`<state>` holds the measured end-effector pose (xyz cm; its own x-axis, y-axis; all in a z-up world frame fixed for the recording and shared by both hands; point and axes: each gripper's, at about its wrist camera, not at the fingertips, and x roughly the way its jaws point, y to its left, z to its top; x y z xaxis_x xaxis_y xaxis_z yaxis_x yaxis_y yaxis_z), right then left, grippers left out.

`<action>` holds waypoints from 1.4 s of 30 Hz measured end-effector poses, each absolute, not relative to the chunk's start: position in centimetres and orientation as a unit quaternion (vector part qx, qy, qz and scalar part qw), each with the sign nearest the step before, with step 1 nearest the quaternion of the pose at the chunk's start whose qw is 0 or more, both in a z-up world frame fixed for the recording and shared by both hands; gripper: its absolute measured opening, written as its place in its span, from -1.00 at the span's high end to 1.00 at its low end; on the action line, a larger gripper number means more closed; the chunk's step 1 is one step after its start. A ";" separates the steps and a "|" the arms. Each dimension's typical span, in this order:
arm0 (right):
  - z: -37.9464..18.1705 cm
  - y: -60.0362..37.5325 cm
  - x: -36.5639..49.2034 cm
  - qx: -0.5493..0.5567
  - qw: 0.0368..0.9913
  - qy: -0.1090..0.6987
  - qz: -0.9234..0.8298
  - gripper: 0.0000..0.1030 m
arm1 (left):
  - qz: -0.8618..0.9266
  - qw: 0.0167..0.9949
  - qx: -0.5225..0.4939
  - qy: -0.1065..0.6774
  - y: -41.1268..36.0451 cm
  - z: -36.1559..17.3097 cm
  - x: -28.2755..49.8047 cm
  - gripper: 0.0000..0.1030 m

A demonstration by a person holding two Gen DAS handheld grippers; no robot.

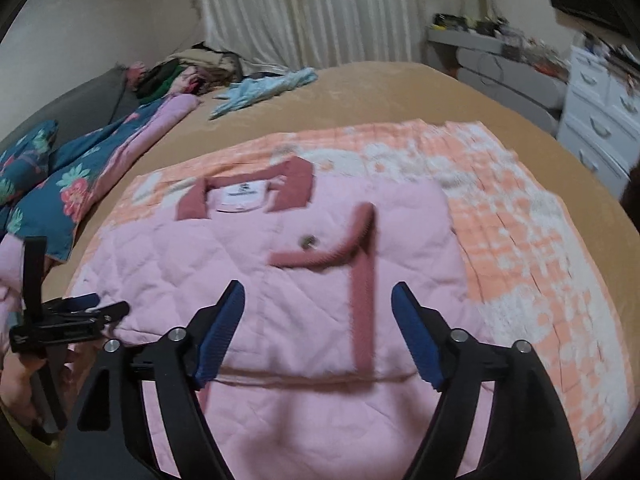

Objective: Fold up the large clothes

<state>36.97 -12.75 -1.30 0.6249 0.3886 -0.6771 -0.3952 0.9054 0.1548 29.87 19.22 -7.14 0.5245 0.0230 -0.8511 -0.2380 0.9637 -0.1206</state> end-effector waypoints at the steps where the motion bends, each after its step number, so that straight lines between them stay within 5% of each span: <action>1: -1.3 -11.8 37.3 -0.014 0.899 0.376 0.225 -0.50 | 0.075 0.866 -0.112 0.481 19.3 -7.2 29.8 -0.84; 11: -7.8 -6.1 40.8 -0.063 0.844 0.486 0.218 -0.77 | 0.070 0.868 -0.115 0.478 19.5 -7.4 29.7 -0.84; 17: -10.0 -5.4 41.0 -0.076 0.850 0.481 0.200 -0.84 | 0.078 0.869 -0.111 0.475 19.1 -7.2 29.7 -0.84; 42: 0.0 -12.6 29.9 0.003 0.890 0.388 0.241 -0.92 | 0.048 0.900 -0.134 0.411 16.2 1.0 22.3 -0.83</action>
<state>29.95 -12.60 0.03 0.5826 0.4302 -0.6896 -0.4260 0.8842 0.1916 22.32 16.24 1.01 0.6569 -0.0236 -0.7536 -0.1962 0.9597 -0.2011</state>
